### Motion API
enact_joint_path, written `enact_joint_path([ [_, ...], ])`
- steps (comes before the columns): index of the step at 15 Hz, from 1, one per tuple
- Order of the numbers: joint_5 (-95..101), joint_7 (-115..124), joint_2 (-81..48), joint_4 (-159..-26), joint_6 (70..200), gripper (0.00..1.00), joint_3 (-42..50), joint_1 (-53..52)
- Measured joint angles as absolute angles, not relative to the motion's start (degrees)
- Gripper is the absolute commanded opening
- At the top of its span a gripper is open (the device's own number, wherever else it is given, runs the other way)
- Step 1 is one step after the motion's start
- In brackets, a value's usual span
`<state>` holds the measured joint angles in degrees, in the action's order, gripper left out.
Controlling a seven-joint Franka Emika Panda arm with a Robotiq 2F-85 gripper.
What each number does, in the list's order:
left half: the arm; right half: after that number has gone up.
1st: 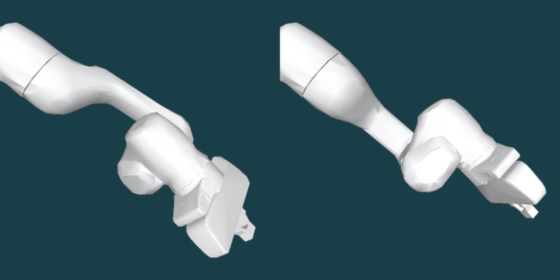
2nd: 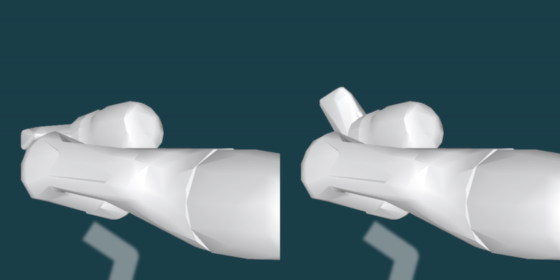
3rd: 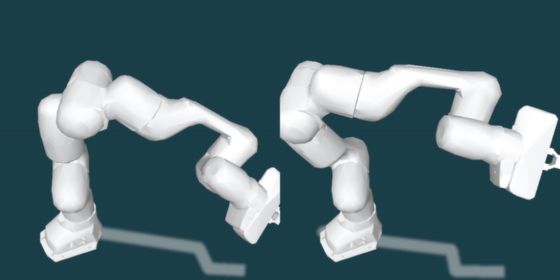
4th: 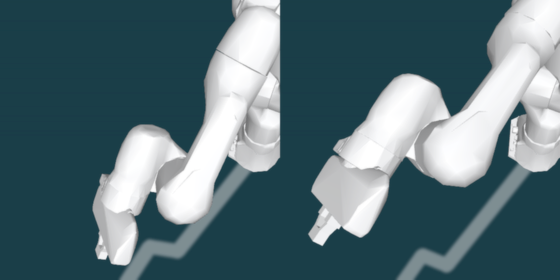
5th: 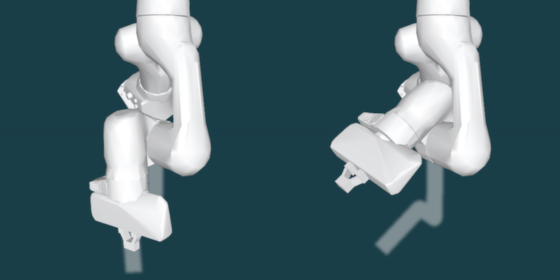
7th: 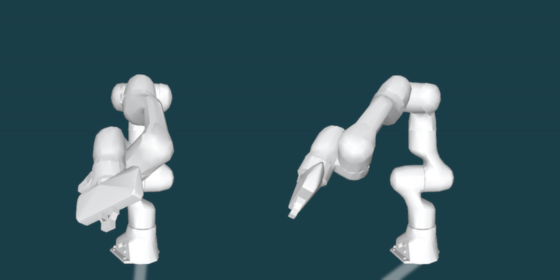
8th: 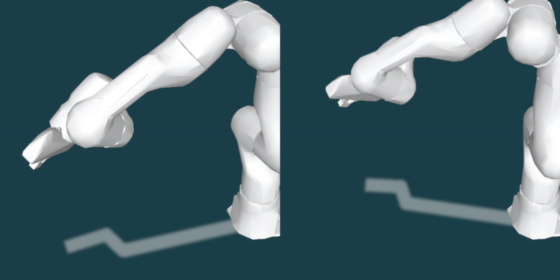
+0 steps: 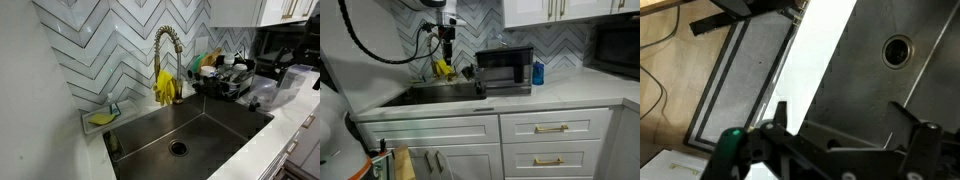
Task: Push the faucet to the right side of the sink.
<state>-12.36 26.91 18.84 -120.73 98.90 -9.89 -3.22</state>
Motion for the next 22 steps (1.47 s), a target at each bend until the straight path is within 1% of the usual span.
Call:
enact_joint_path([
  [12, -12.1, 26.6, 17.8, -119.8, 98.9, 1.00, -10.9, -3.9],
  [17, -12.1, 26.6, 11.0, -116.6, 99.3, 1.00, -16.7, -8.7],
  [22, -7.9, 27.2, 0.9, -111.4, 104.8, 1.00, -21.6, -14.6],
])
